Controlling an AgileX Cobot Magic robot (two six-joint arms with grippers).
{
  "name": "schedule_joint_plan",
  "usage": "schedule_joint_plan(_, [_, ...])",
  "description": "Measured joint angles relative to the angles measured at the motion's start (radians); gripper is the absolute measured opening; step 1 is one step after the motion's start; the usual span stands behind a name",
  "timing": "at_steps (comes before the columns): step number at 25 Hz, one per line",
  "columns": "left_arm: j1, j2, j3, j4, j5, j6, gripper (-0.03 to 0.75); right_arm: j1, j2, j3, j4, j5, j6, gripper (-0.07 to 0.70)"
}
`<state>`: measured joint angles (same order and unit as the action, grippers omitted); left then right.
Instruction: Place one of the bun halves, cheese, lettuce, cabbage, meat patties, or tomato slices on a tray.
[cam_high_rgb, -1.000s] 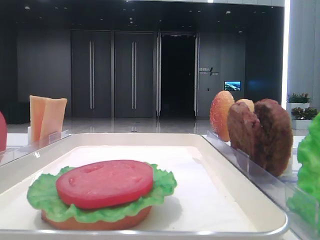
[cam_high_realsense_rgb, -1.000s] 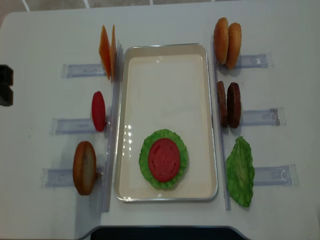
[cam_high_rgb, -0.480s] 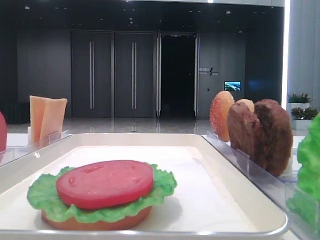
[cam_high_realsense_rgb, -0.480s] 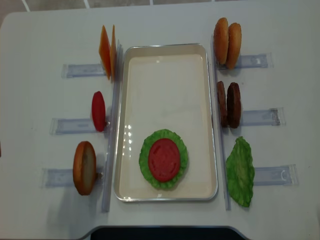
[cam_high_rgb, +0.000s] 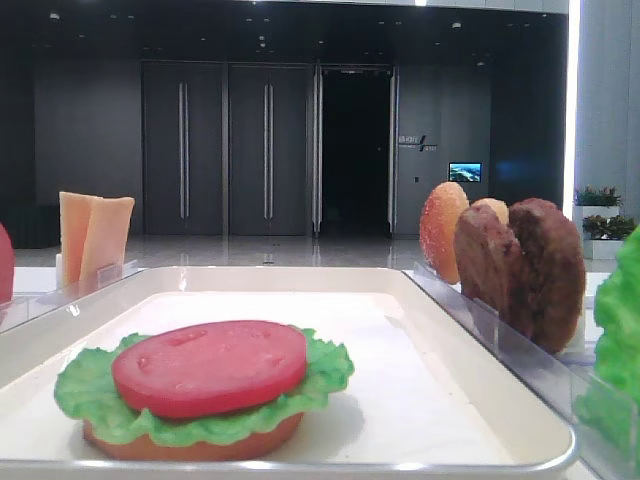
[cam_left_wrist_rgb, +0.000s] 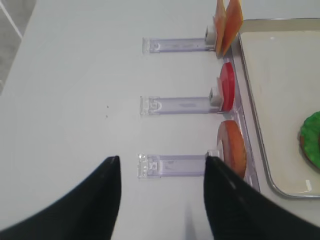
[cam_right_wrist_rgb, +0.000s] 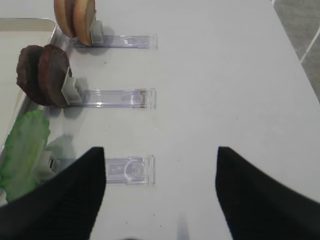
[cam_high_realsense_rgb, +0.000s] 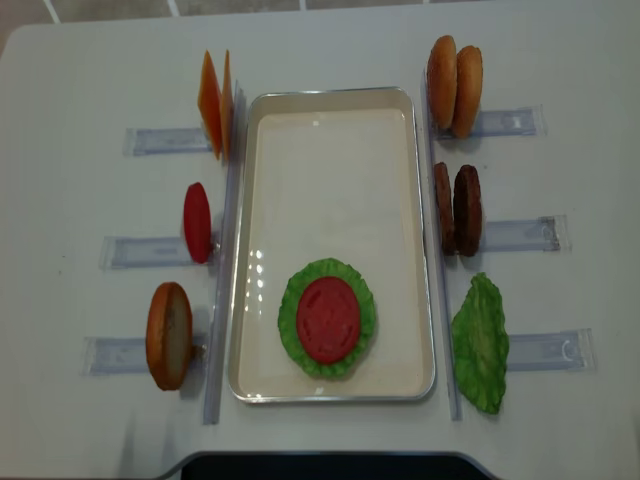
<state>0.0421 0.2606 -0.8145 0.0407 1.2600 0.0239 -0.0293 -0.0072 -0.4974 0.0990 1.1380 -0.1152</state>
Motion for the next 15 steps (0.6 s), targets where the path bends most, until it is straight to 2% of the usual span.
schedule_joint_plan(4, [0.000,-0.066,0.008,-0.010,0.001,0.018,0.409,0.000,0.000,0.000,0.000,0.000,0.000,0.478])
schedule_joint_plan(8, [0.000,-0.139,0.065,-0.041,-0.002,0.037,0.409,0.000,0.000,0.000,0.000,0.000,0.000,0.478])
schedule_joint_plan(15, [0.000,-0.277,0.204,-0.083,-0.059,0.082,0.409,0.000,0.000,0.000,0.000,0.000,0.000,0.478])
